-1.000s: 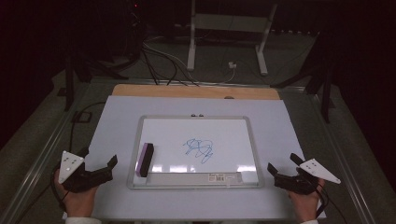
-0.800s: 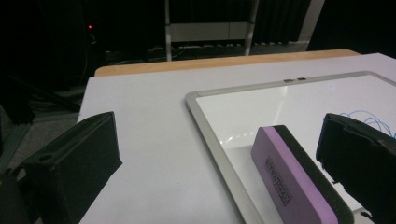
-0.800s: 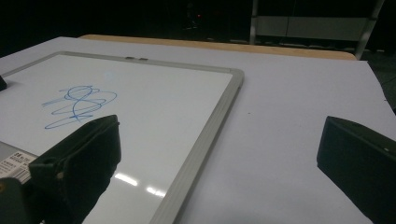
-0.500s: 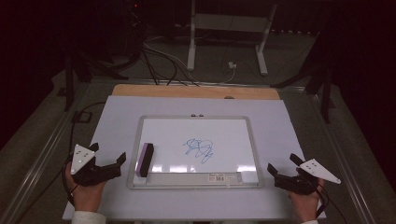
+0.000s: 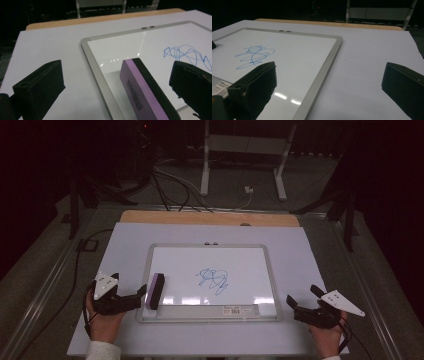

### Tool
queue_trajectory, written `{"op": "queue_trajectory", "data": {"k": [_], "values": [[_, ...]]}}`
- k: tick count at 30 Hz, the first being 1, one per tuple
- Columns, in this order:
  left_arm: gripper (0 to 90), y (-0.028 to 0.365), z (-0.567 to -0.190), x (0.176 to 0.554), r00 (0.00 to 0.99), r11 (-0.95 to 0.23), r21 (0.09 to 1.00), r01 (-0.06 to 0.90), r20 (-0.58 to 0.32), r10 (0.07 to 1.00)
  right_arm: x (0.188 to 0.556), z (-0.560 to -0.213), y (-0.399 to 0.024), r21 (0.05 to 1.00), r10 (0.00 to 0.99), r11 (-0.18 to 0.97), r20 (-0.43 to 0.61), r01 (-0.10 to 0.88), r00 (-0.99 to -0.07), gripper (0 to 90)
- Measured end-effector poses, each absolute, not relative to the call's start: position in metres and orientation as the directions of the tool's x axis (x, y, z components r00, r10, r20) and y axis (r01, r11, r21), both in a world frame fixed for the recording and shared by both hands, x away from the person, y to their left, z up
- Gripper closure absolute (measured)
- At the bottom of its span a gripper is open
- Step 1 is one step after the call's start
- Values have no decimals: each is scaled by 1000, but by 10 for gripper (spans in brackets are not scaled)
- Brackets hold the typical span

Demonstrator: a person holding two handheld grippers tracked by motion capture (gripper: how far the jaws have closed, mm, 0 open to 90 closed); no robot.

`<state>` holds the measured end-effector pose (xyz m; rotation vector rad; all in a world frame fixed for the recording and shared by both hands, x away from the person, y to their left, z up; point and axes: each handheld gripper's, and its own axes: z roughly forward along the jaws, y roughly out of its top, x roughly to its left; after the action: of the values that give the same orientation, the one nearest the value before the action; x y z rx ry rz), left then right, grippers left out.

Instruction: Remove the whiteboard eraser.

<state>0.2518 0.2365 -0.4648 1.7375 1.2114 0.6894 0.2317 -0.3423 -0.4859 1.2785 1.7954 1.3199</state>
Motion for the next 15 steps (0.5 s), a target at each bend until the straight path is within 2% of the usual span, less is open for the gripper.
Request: {"op": "queue_trajectory", "data": {"k": [15], "values": [[4,233,-474,260,379,-158,828,538,-70,923,233,-487,-342,926,917,56,101,373,-387,2]]}}
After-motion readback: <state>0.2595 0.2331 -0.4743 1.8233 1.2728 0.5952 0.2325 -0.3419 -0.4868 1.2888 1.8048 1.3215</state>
